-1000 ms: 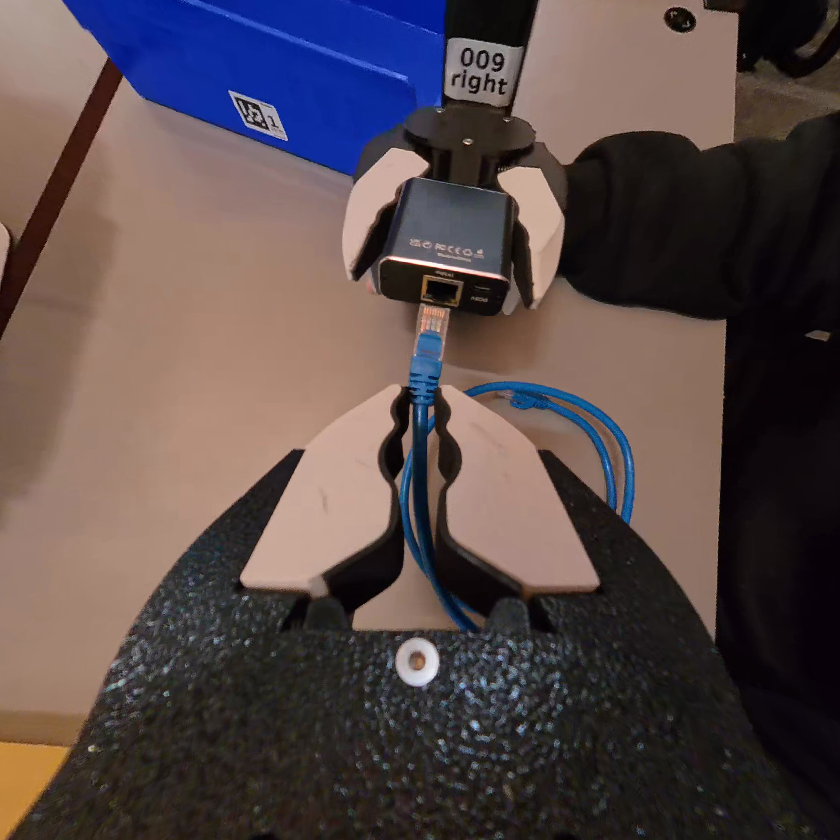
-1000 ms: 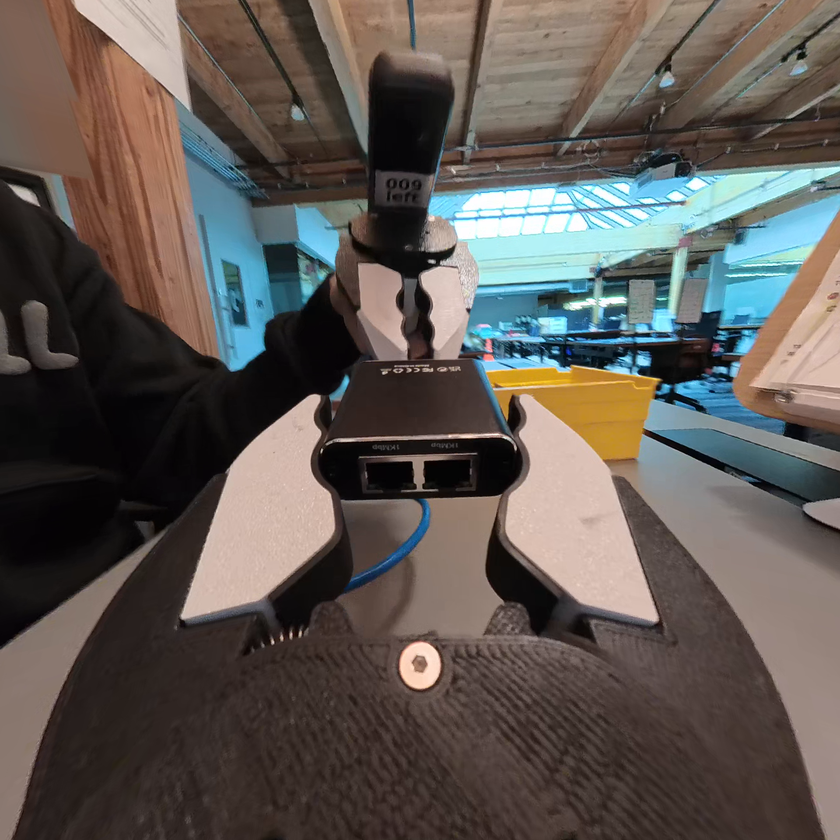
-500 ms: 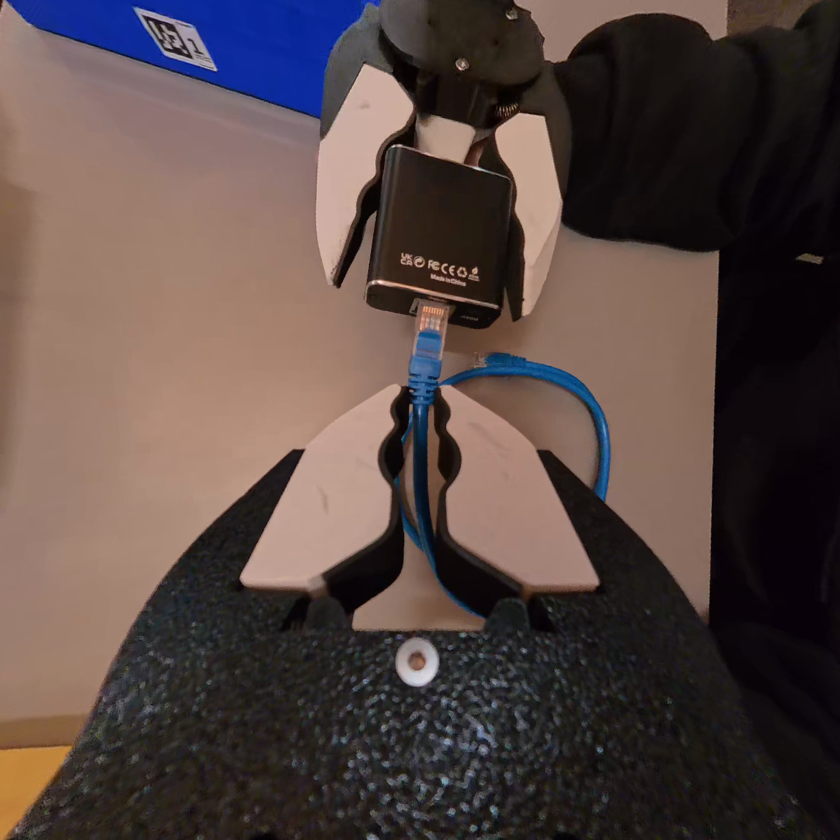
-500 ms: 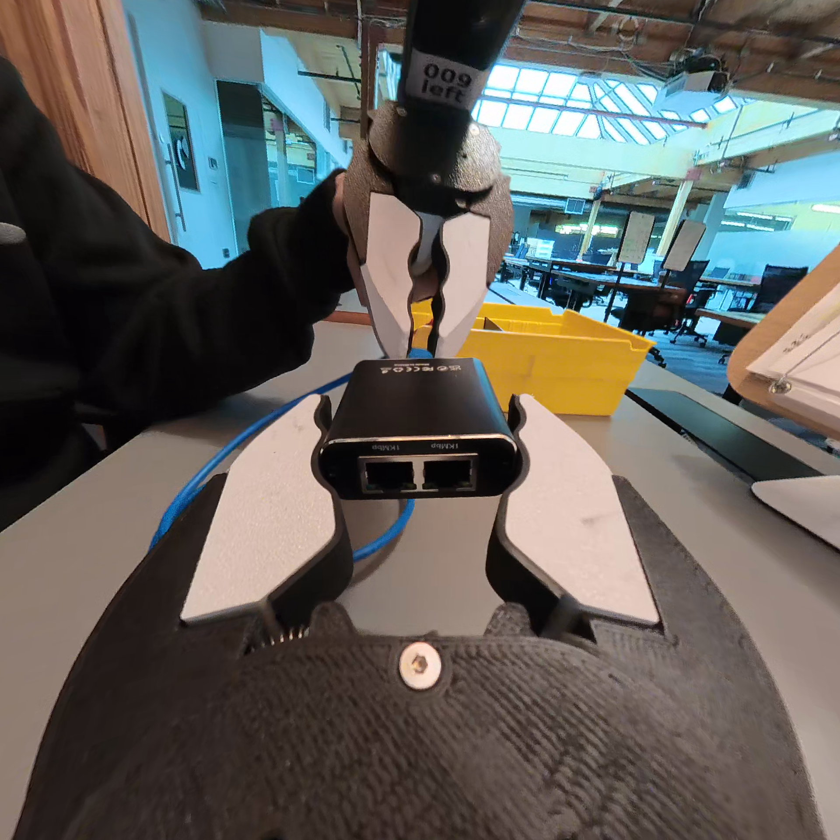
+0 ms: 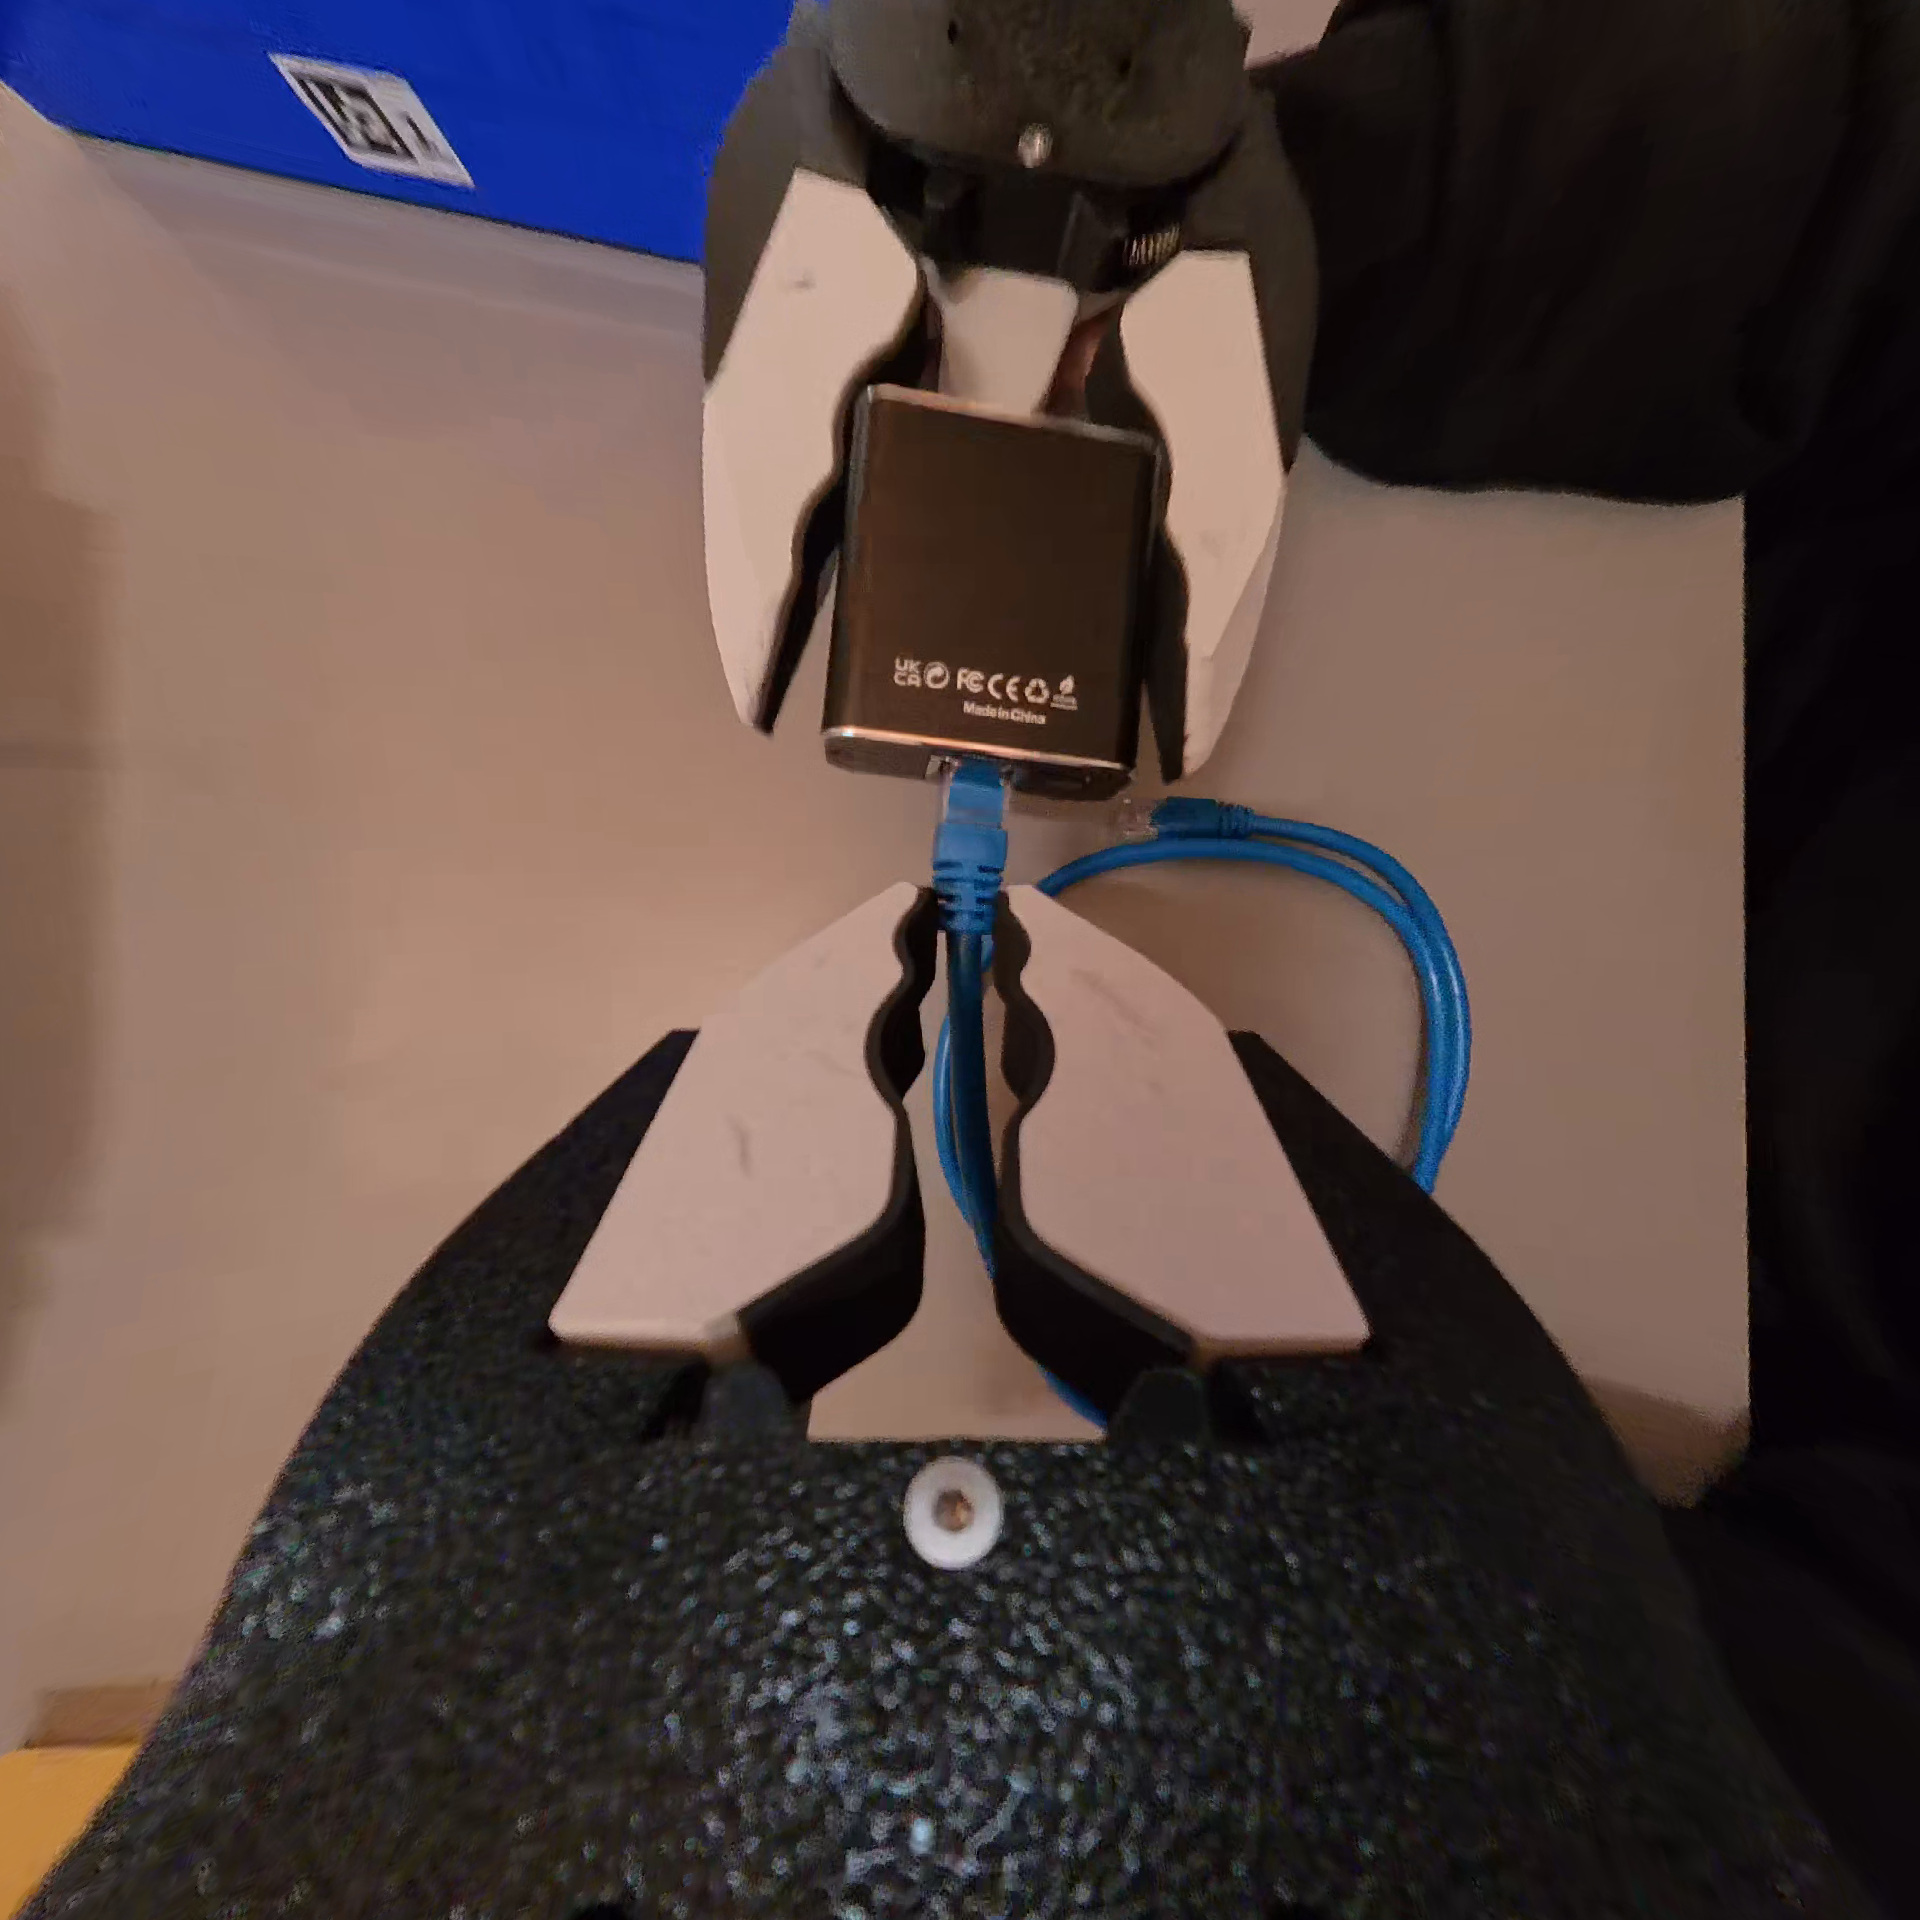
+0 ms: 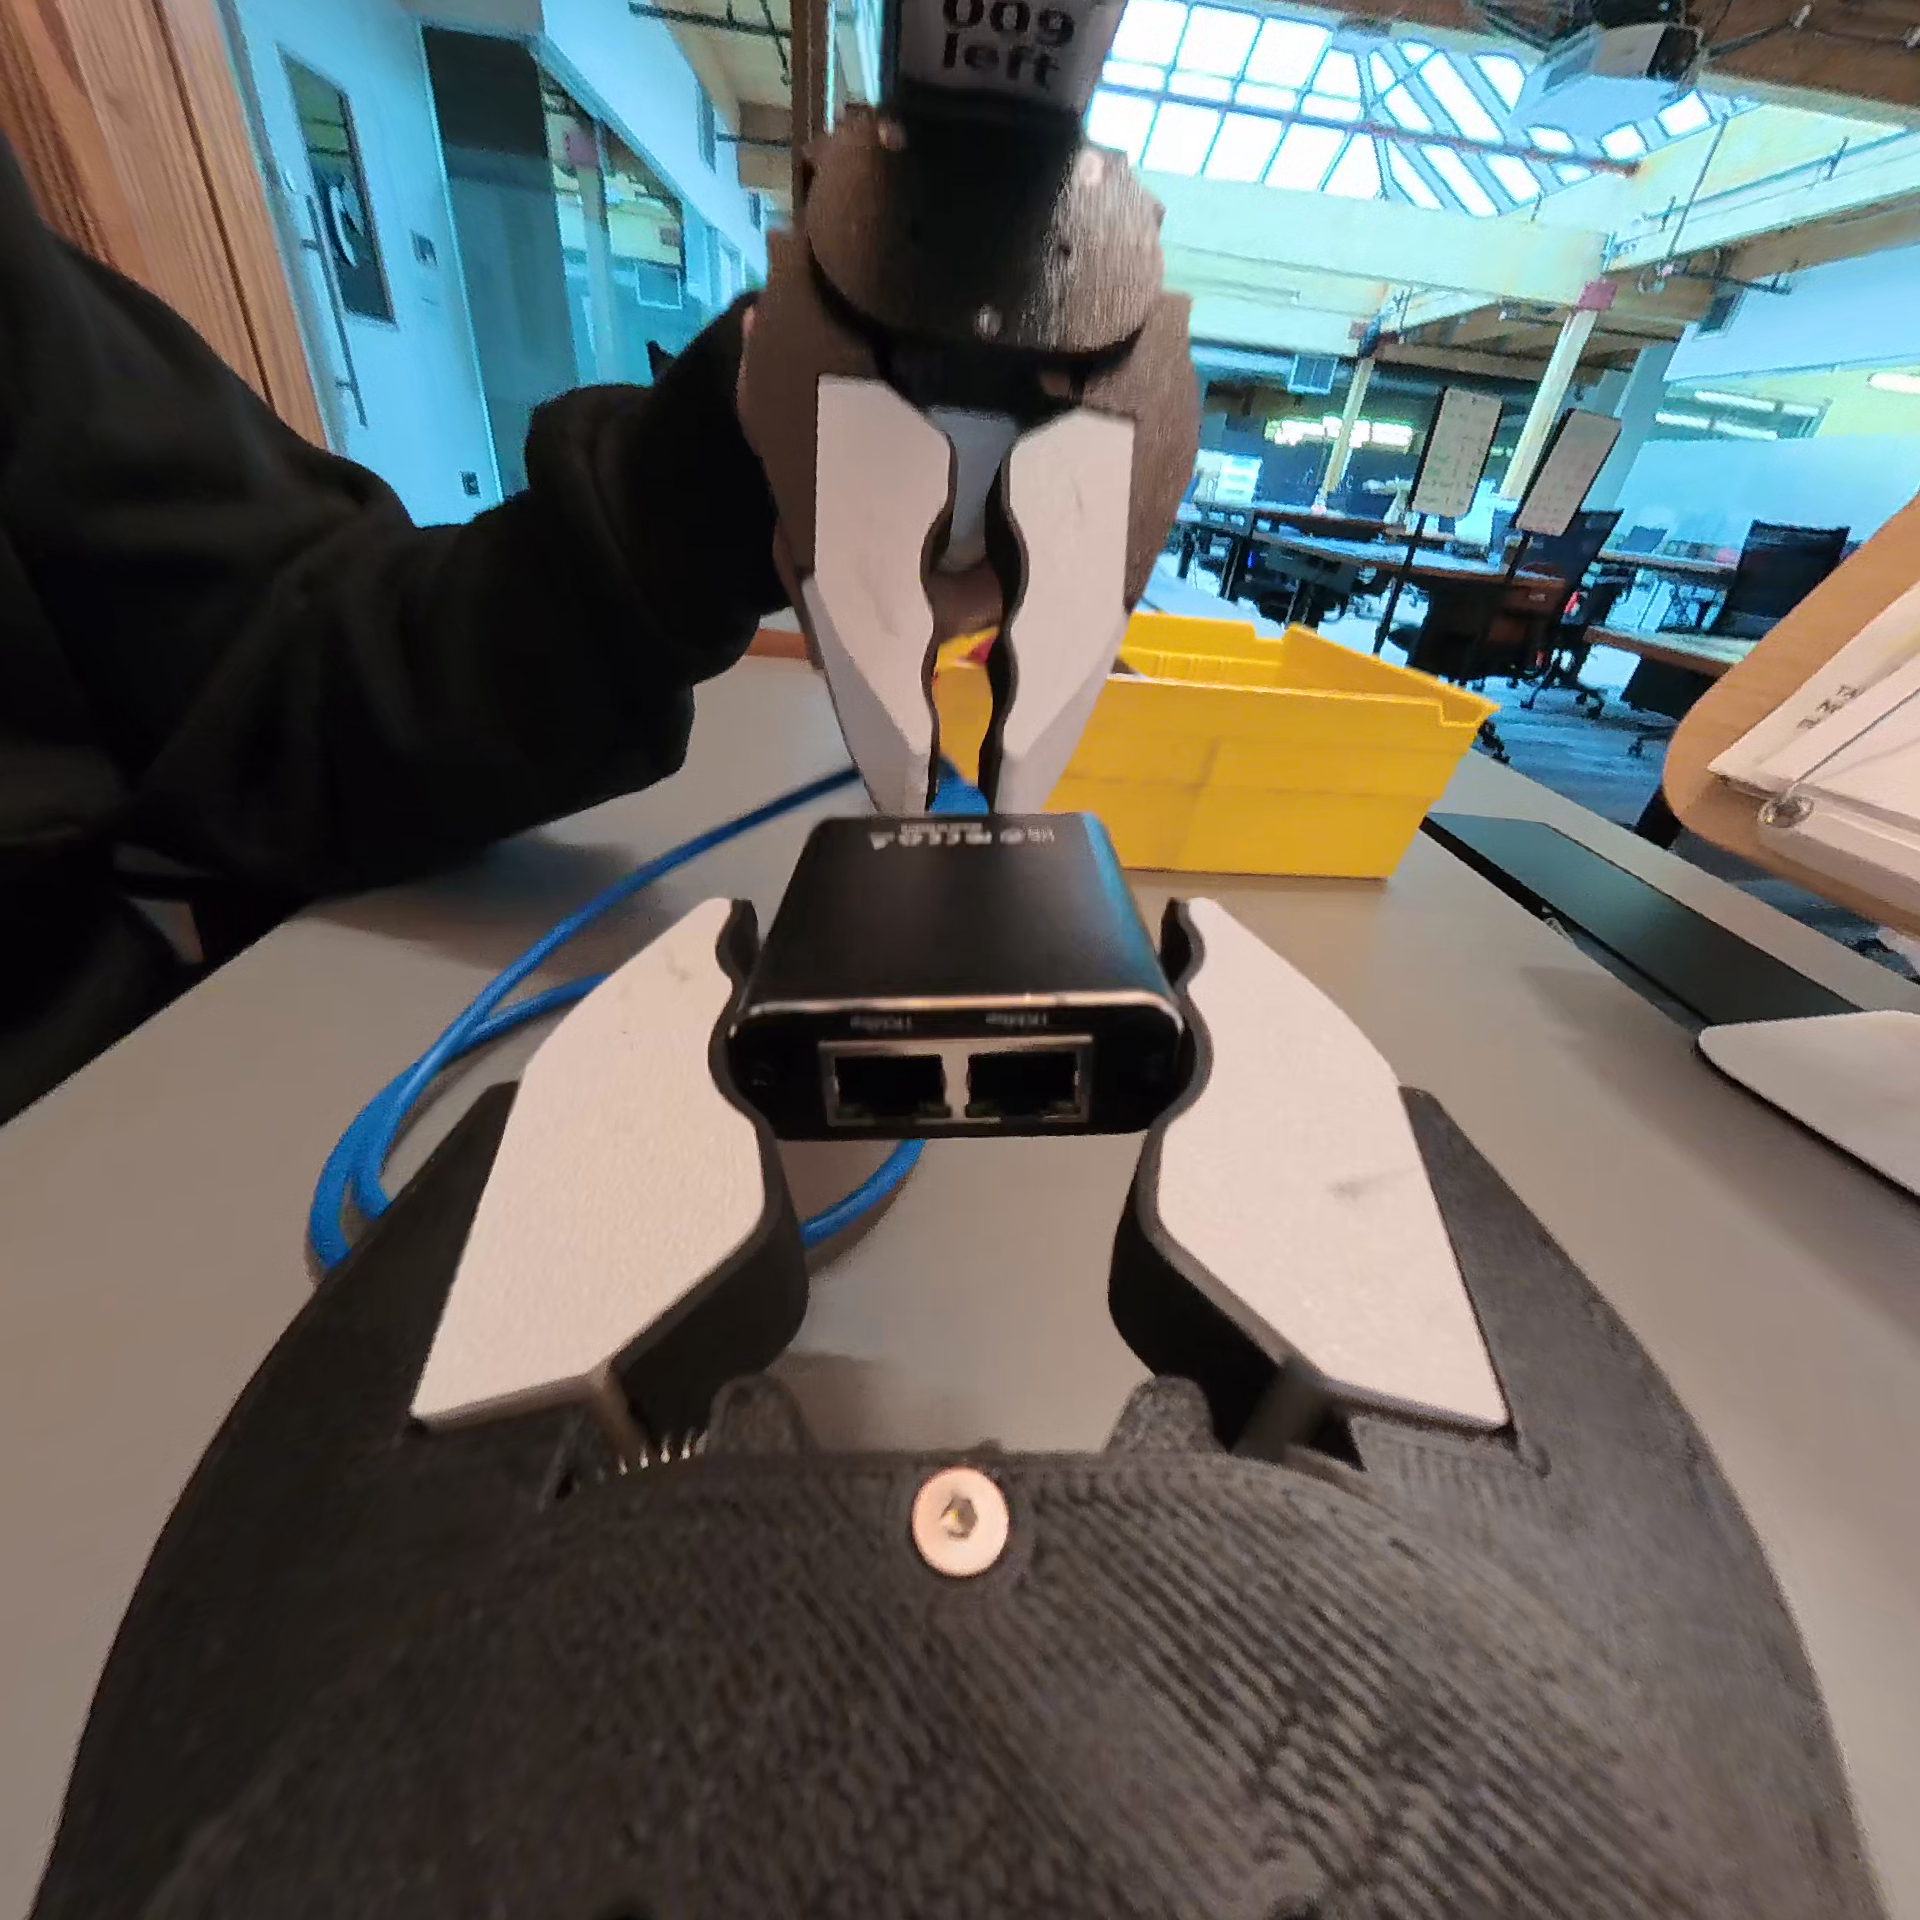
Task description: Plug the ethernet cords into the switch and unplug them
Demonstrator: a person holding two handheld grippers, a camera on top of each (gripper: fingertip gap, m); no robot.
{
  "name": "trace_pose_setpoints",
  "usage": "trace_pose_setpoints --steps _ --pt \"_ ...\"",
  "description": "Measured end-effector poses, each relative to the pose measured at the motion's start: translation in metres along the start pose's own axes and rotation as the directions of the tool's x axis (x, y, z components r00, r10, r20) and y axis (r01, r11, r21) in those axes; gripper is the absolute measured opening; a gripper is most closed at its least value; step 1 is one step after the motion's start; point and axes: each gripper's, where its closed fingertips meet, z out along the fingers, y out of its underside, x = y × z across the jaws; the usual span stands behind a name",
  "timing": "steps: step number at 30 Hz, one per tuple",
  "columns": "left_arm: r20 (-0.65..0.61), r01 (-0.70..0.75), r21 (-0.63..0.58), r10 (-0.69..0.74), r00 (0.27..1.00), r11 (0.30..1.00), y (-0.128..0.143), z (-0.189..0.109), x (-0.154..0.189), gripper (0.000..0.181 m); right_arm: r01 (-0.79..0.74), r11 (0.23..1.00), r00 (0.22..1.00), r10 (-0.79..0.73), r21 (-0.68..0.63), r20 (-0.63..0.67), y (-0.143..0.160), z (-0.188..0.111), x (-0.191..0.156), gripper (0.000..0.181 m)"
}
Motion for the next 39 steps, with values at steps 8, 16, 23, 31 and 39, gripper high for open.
trace_pose_setpoints --steps 8,16,23,31,39 --pt "0.035 0.013 0.198 -0.021 0.999 0.98 -0.02 -0.024 -0.005 0.01 0.013 1.0 0.999 -0.013 -0.007 -0.051 0.001 0.013 0.008 0.075" --pt "0.507 0.084 0.331 -0.252 0.824 0.94 -0.032 -0.08 -0.063 0.037 0.042 0.998 0.929 -0.02 0.053 -0.37 -0.011 -0.005 0.051 0.075" --pt "0.055 0.362 0.438 -0.427 0.903 0.823 -0.061 -0.026 -0.03 0.04 0.237 0.967 0.63 -0.227 -0.094 -0.743 -0.03 -0.036 0.081 0.074" --pt "-0.347 0.559 0.497 -0.439 0.829 0.664 -0.079 0.011 -0.028 0.032 0.352 0.915 0.58 -0.377 -0.196 -0.722 -0.035 -0.024 0.068 0.074" --pt "-0.454 0.414 0.245 -0.274 0.848 0.877 -0.018 -0.011 -0.002 0.026 0.315 0.943 0.878 -0.331 -0.104 -0.345 -0.024 -0.009 0.03 0.095"
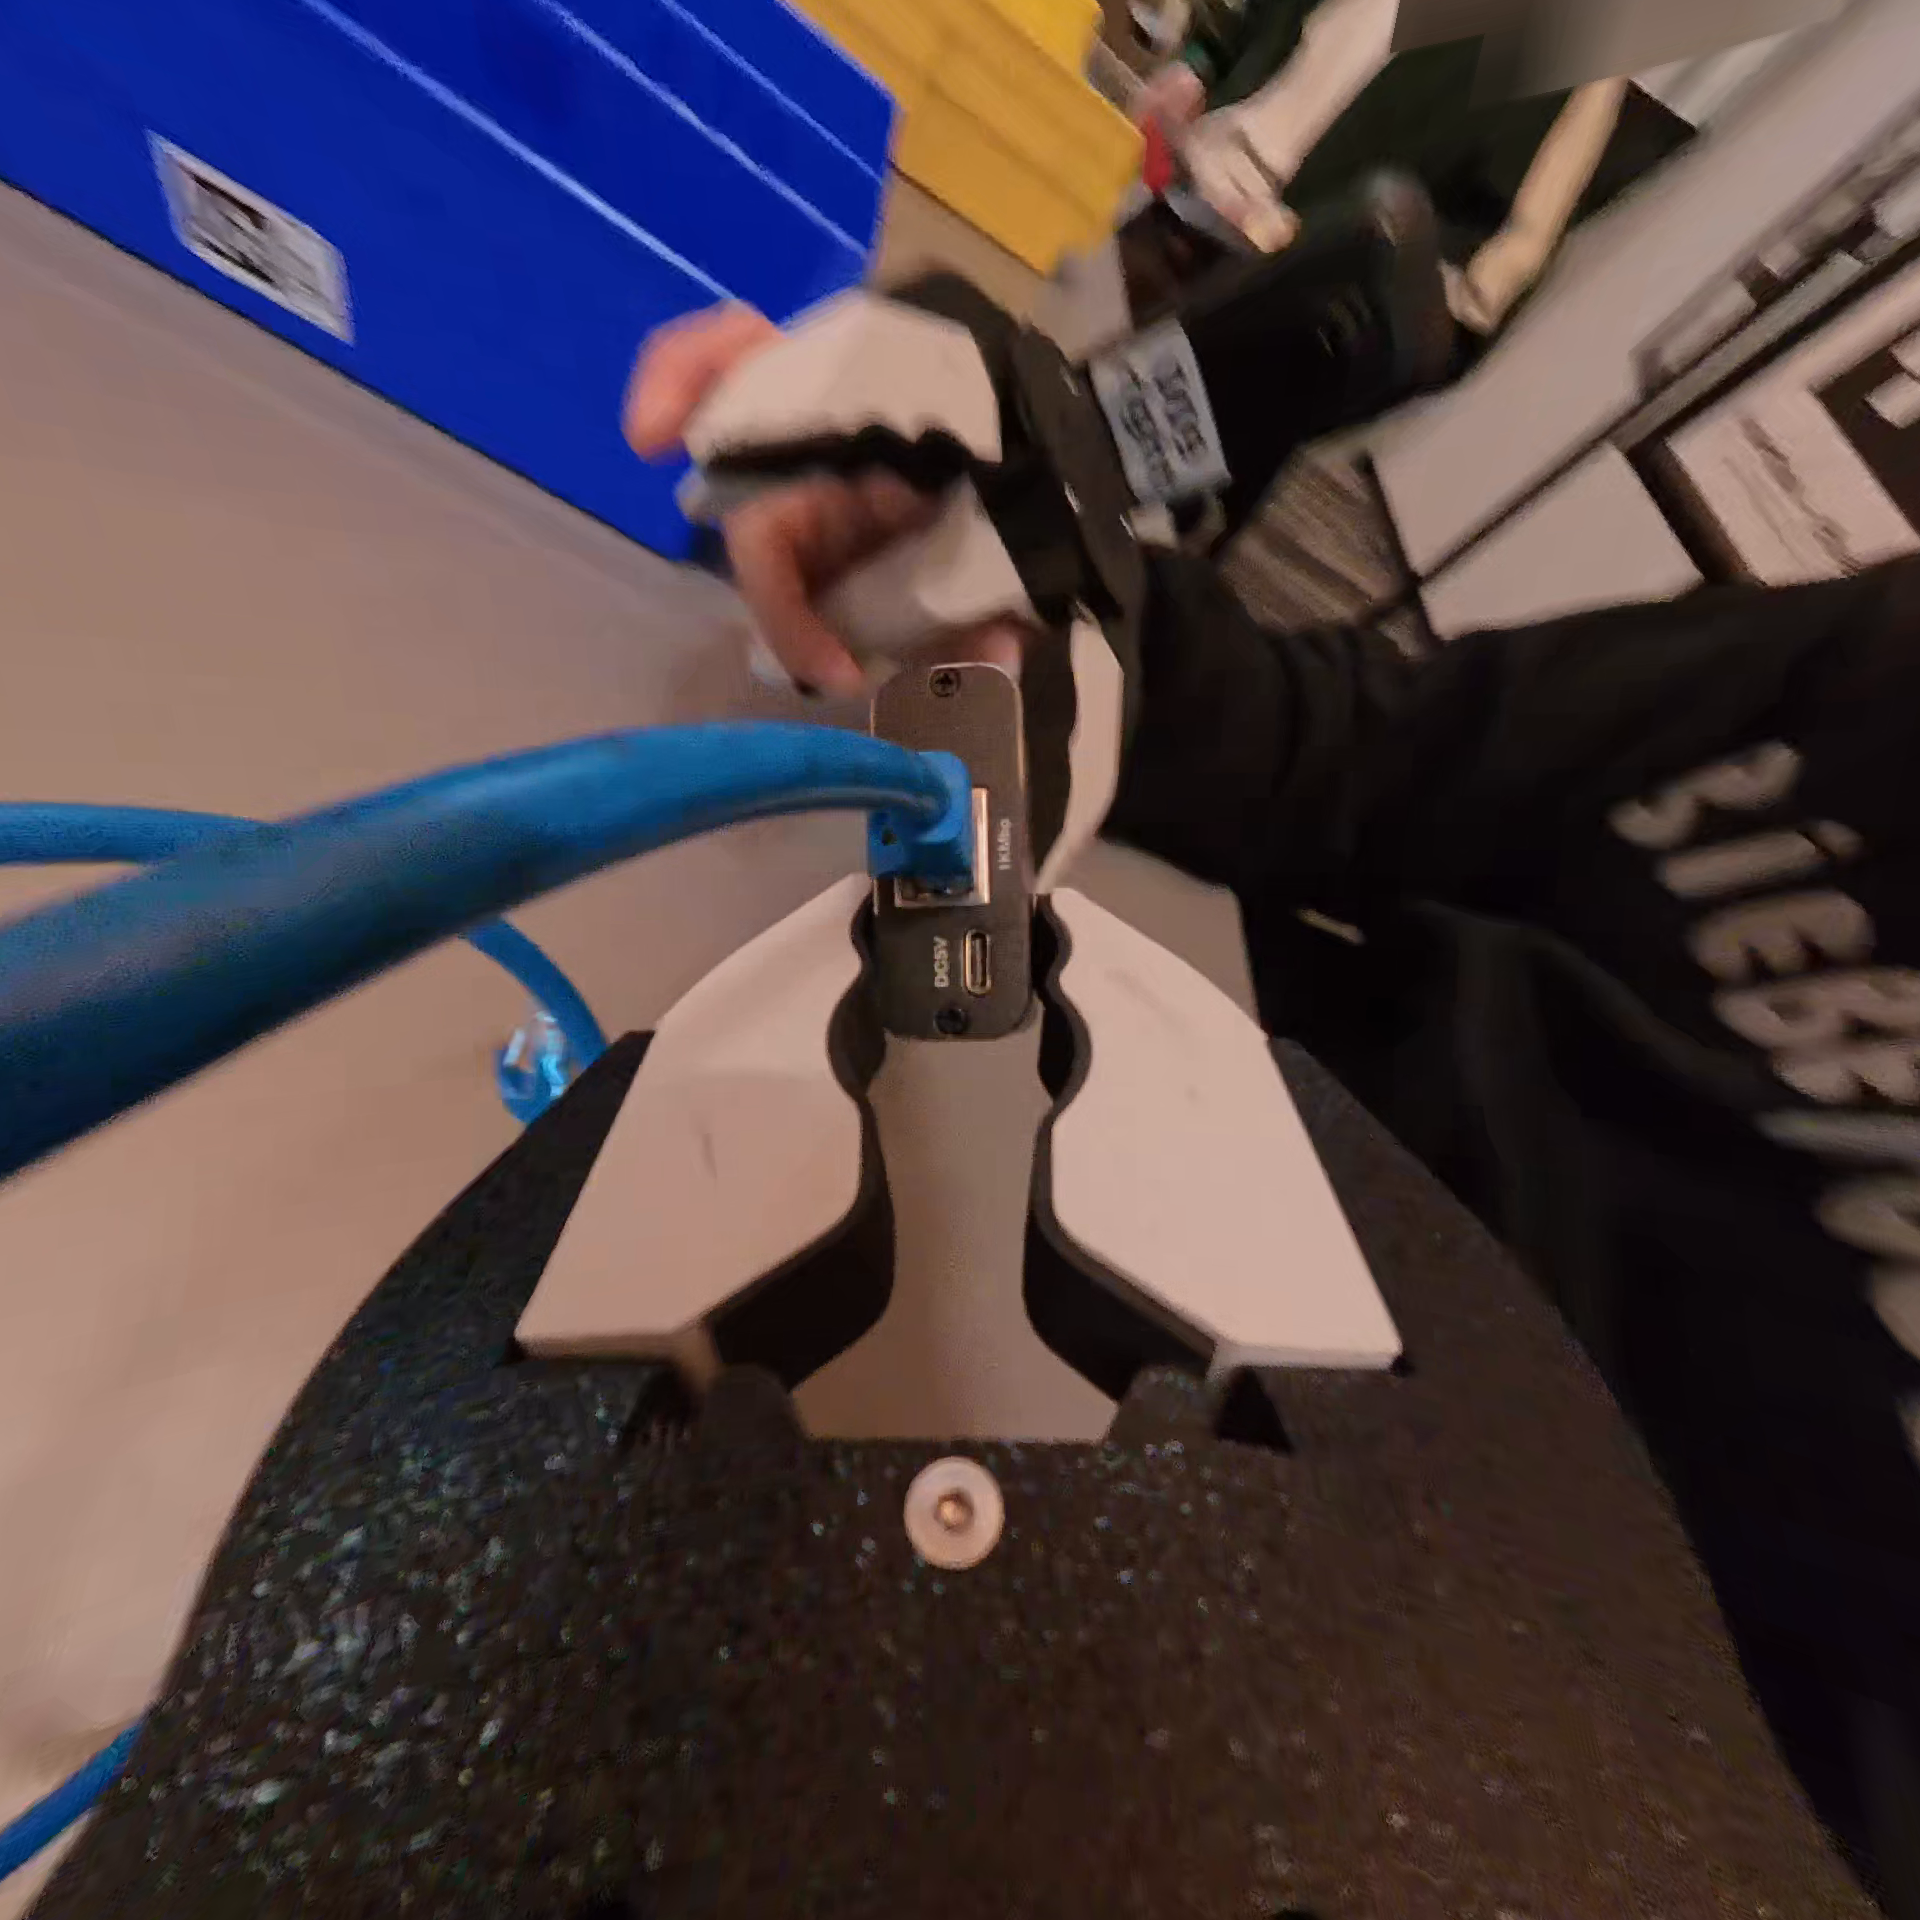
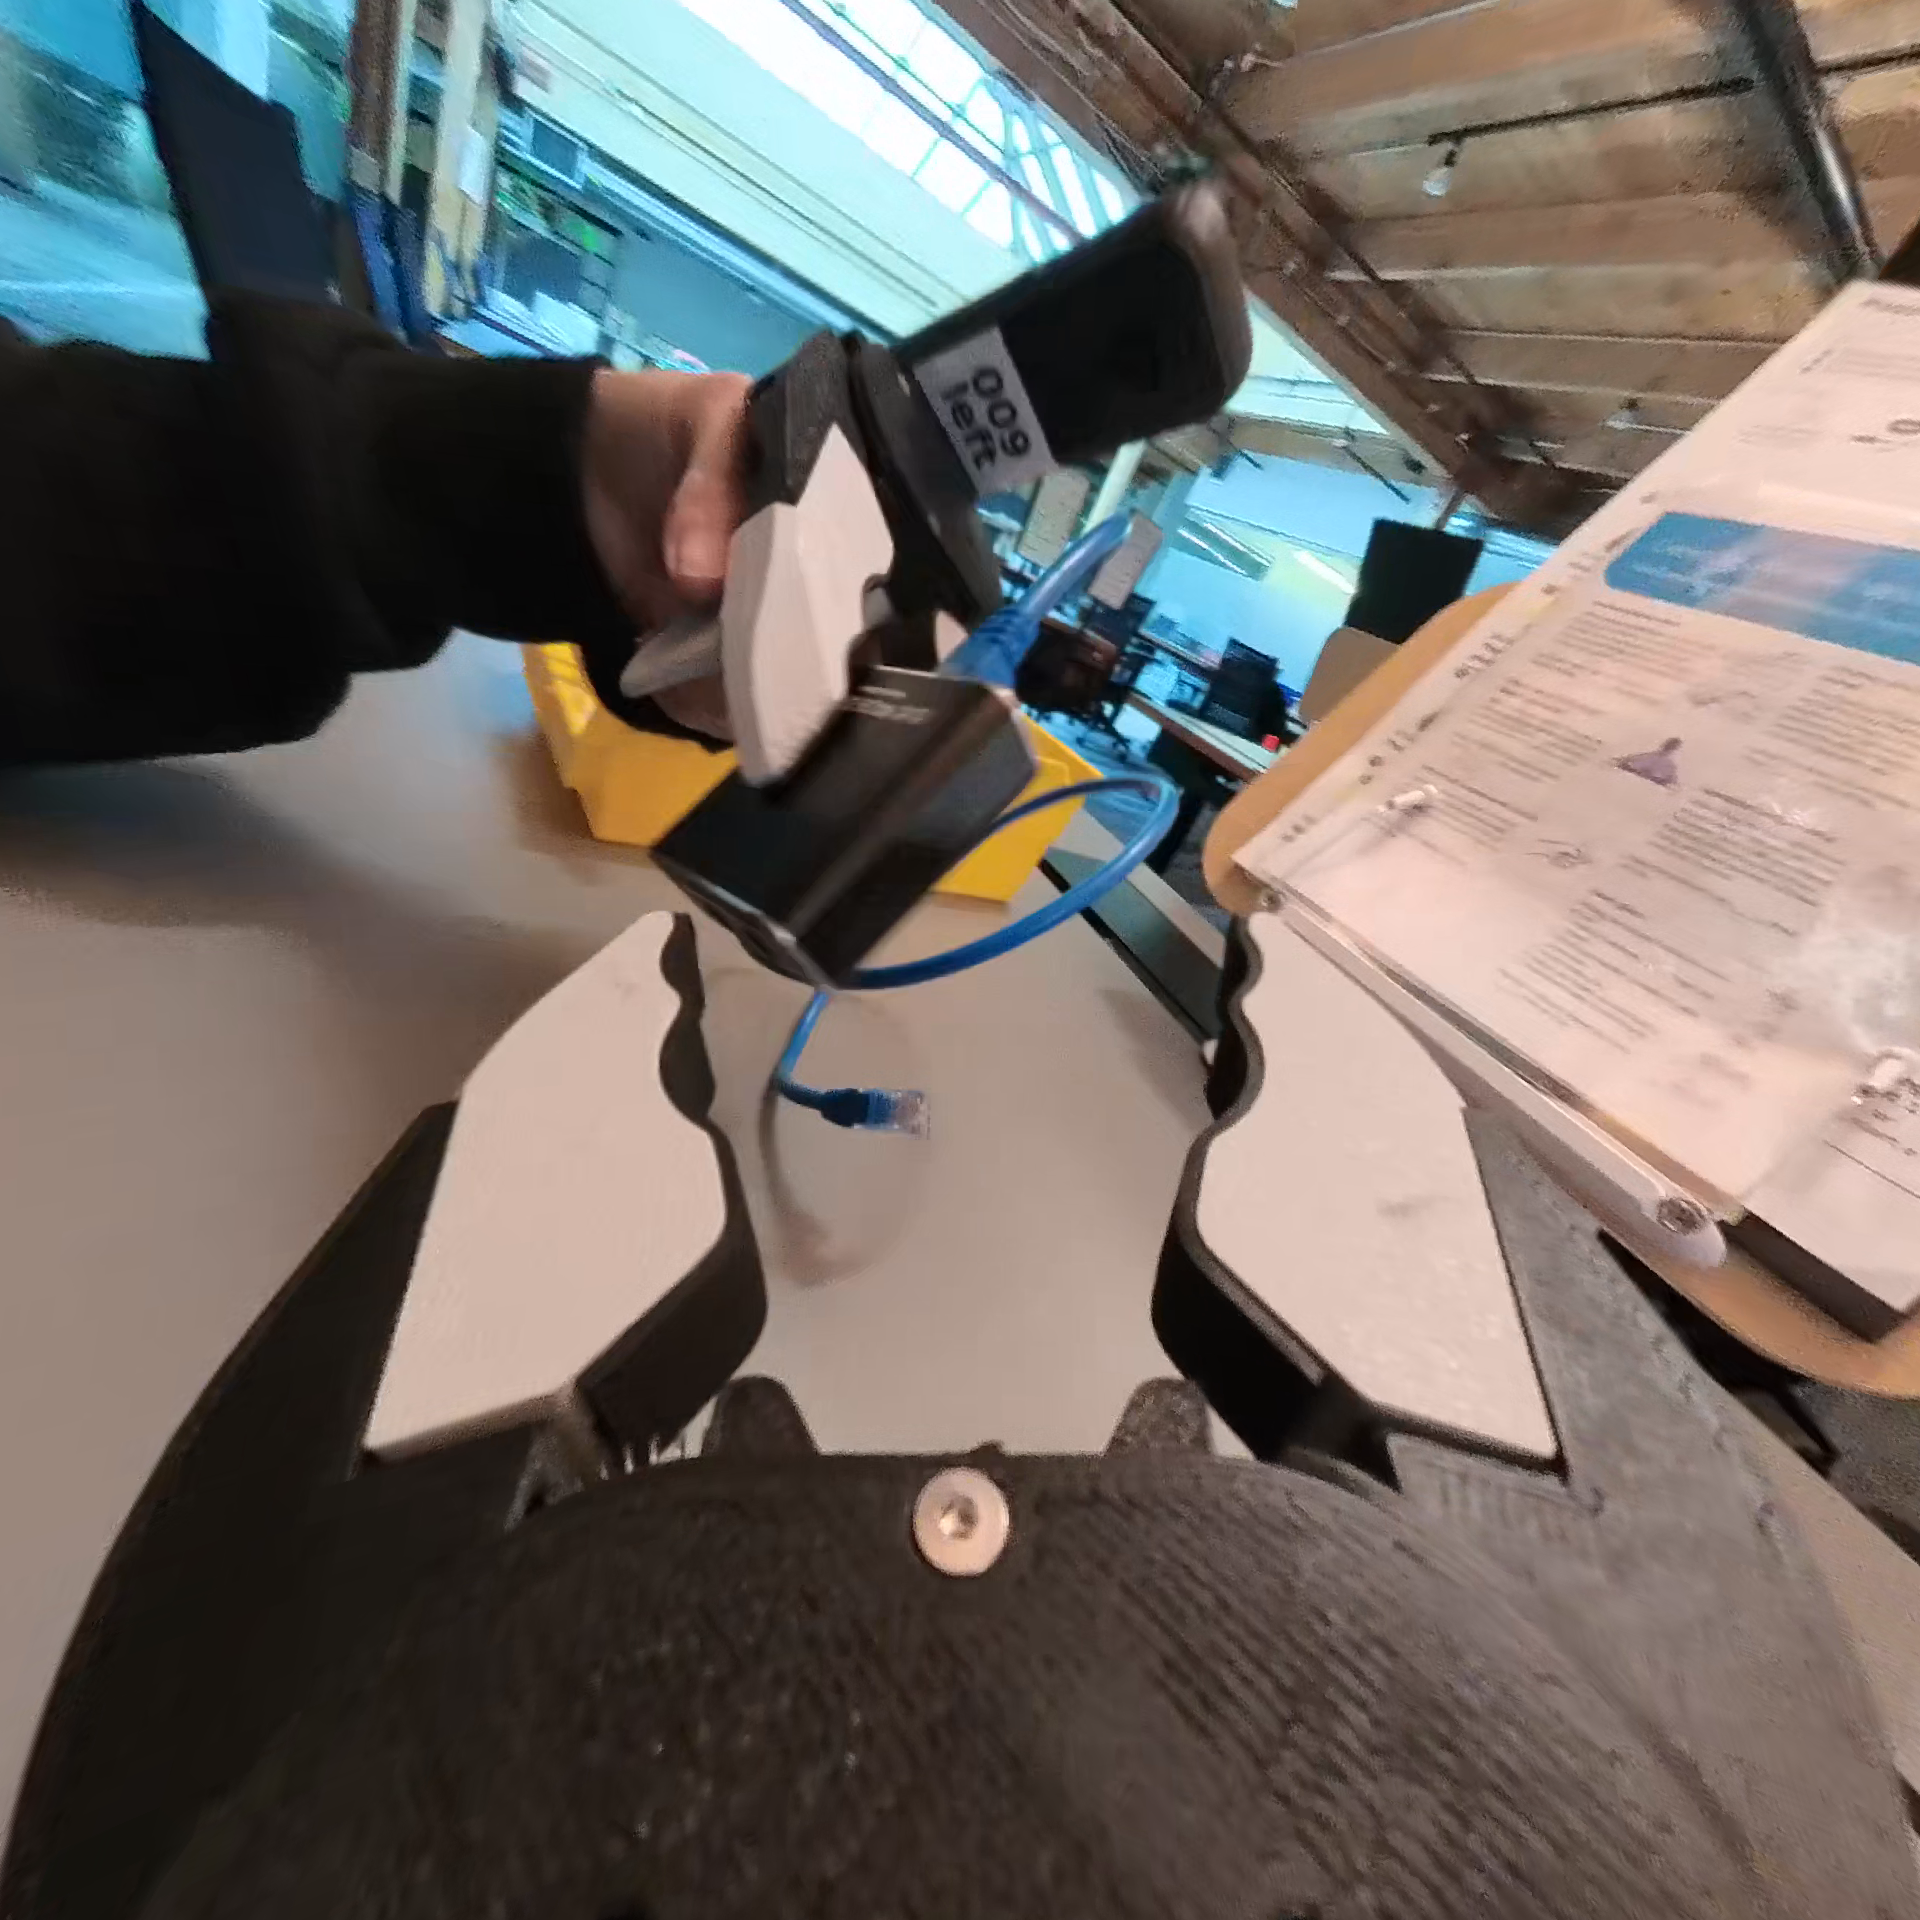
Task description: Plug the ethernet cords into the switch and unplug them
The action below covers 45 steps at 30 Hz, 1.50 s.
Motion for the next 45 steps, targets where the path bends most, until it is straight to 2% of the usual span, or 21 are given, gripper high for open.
trace_pose_setpoints --steps 4,7,8,10,12,14,17,18,20,22,24,28,30,34,36,38,40,42,45 --pt "-0.076 0.049 -0.069 -0.054 0.996 0.996 0.016 -0.004 0.007 0.025 0.067 0.997 0.992 -0.063 -0.032 0.109 -0.001 0.01 -0.027 0.098" --pt "-0.12 0.042 -0.135 -0.058 0.991 0.99 0.027 0.001 0.013 0.025 0.148 0.988 0.981 -0.142 -0.038 0.128 -0.001 0.019 -0.042 0.084" --pt "-0.126 0.038 -0.141 -0.056 0.99 0.989 0.027 0.003 0.014 0.025 0.171 0.985 0.976 -0.165 -0.033 0.145 -0.001 0.02 -0.047 0.074" --pt "-0.114 0.034 -0.136 -0.05 0.992 0.99 0.026 0.003 0.013 0.025 0.207 0.978 0.97 -0.202 -0.025 0.133 -0.002 0.021 -0.05 0.07" --pt "-0.022 0.039 -0.063 -0.04 0.999 0.997 0.014 0.0 0.0 0.025 0.221 0.97 0.974 -0.215 -0.101 0.065 0.006 0.025 -0.038 0.069" --pt "0.134 0.035 0.072 -0.045 0.99 0.997 -0.008 -0.005 -0.021 0.027 0.206 0.959 0.968 -0.229 -0.197 -0.101 0.013 0.029 -0.016 0.069" --pt "0.442 -0.004 0.186 -0.08 0.893 0.983 -0.032 -0.013 -0.056 0.055 0.206 0.91 0.887 -0.329 -0.361 -0.324 0.026 0.022 0.018 0.068" --pt "0.484 -0.03 0.186 -0.065 0.873 0.982 -0.036 -0.011 -0.057 0.066 0.224 0.882 0.853 -0.384 -0.415 -0.354 0.031 0.019 0.025 0.068" --pt "0.572 -0.051 0.156 -0.049 0.819 0.986 -0.038 -0.005 -0.059 0.073 0.233 0.848 0.794 -0.448 -0.476 -0.41 0.033 0.012 0.037 0.068" --pt "0.668 -0.069 0.111 -0.023 0.744 0.991 -0.037 0.001 -0.064 0.079 0.199 0.857 0.77 -0.437 -0.475 -0.466 0.03 0.005 0.046 0.068" --pt "0.67 -0.071 0.086 -0.005 0.742 0.994 -0.036 0.015 -0.062 0.079 0.195 0.86 0.748 -0.442 -0.471 -0.496 0.026 0.0 0.052 0.068" --pt "0.62 -0.042 0.094 -0.026 0.784 0.995 -0.033 0.032 -0.062 0.073 0.293 0.833 0.724 -0.513 -0.469 -0.46 0.019 0.001 0.047 0.067" --pt "0.598 -0.034 0.116 -0.043 0.8 0.993 -0.033 0.032 -0.065 0.064 0.325 0.824 0.723 -0.533 -0.465 -0.44 0.016 0.007 0.041 0.067" --pt "0.545 -0.054 0.074 0.005 0.838 0.996 -0.028 0.03 -0.063 0.063 0.364 0.816 0.717 -0.553 -0.45 -0.423 0.014 0.008 0.037 0.067" --pt "0.606 -0.125 -0.029 0.117 0.787 0.992 -0.022 0.019 -0.071 0.063 0.37 0.845 0.786 -0.506 -0.388 -0.354 0.015 0.012 0.028 0.063" --pt "0.655 -0.185 -0.145 0.235 0.719 0.972 -0.017 0.005 -0.075 0.063 0.402 0.872 0.858 -0.465 -0.281 -0.217 0.01 0.016 0.009 0.074" --pt "0.665 -0.232 -0.259 0.348 0.661 0.938 -0.011 -0.008 -0.076 0.063 0.331 0.914 0.915 -0.372 -0.236 -0.158 0.002 0.013 0.005 0.084" --pt "0.646 -0.268 -0.357 0.444 0.621 0.895 -0.004 -0.018 -0.076 0.063 0.258 0.939 0.939 -0.299 -0.229 -0.168 -0.014 0.008 0.014 0.093" --pt "0.601 -0.3 -0.436 0.522 0.605 0.849 0.004 -0.023 -0.071 0.063 0.25 0.939 0.962 -0.268 -0.236 -0.049 -0.042 0.015 0.008 0.085"
